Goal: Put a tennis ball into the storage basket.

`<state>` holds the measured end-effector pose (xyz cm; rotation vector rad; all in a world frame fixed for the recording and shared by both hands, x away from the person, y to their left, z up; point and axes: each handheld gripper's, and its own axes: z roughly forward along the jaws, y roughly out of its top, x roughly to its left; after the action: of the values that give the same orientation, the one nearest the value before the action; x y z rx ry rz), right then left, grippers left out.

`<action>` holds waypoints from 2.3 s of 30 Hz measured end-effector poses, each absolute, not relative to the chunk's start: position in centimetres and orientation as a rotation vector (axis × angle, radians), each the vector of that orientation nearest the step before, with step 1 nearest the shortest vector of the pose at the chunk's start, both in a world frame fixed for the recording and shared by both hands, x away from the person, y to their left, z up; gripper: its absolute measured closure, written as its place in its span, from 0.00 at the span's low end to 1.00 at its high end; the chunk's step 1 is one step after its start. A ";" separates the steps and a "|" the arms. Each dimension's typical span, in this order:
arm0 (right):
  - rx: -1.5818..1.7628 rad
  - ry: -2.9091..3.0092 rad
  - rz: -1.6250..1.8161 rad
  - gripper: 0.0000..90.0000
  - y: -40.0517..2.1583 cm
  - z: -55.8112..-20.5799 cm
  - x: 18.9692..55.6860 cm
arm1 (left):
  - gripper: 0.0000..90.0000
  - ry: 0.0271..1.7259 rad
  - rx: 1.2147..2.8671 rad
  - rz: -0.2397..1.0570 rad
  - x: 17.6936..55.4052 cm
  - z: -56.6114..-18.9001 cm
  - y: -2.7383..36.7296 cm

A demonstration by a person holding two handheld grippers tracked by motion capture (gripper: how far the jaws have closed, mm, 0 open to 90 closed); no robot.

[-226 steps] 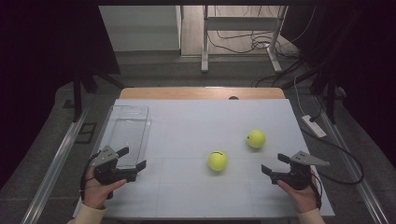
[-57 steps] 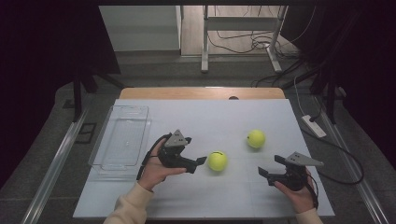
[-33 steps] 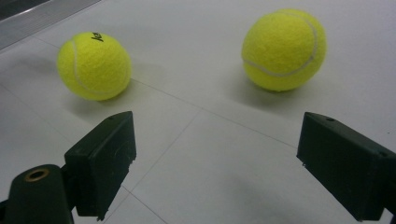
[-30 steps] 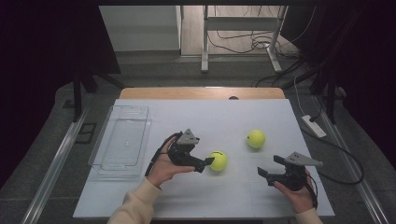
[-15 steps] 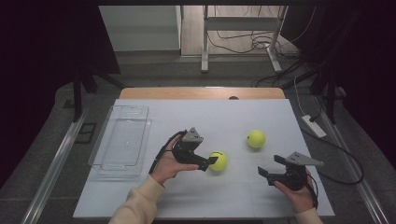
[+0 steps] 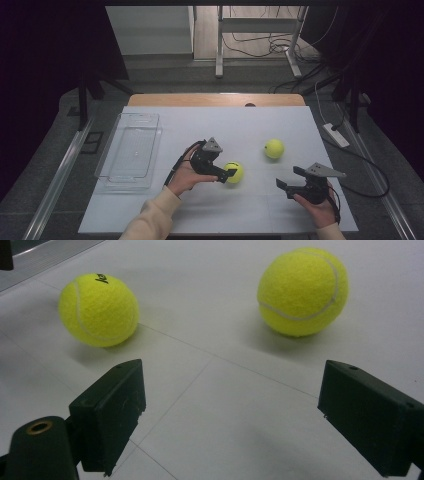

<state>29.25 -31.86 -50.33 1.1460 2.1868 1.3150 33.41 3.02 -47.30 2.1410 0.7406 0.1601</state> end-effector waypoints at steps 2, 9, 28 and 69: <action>1.145 2.185 1.317 0.13 -31.9 -50.3 29.2 | 0.10 0.745 2.156 0.158 33.6 -47.6 2.6; 1.145 2.188 1.313 0.13 -31.8 -50.3 29.2 | 0.10 0.744 2.185 0.149 33.9 -48.3 1.8; 1.151 2.190 1.308 0.13 -31.8 -50.4 29.3 | 0.09 0.750 2.232 0.109 34.7 -49.6 0.8; 1.150 2.184 1.308 0.13 -31.9 -50.3 29.2 | 0.31 0.717 2.232 0.127 34.2 -49.4 0.5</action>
<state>29.25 -31.86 -50.35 1.1502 2.1839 1.3082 34.17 0.55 -49.39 2.2324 0.7167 0.1265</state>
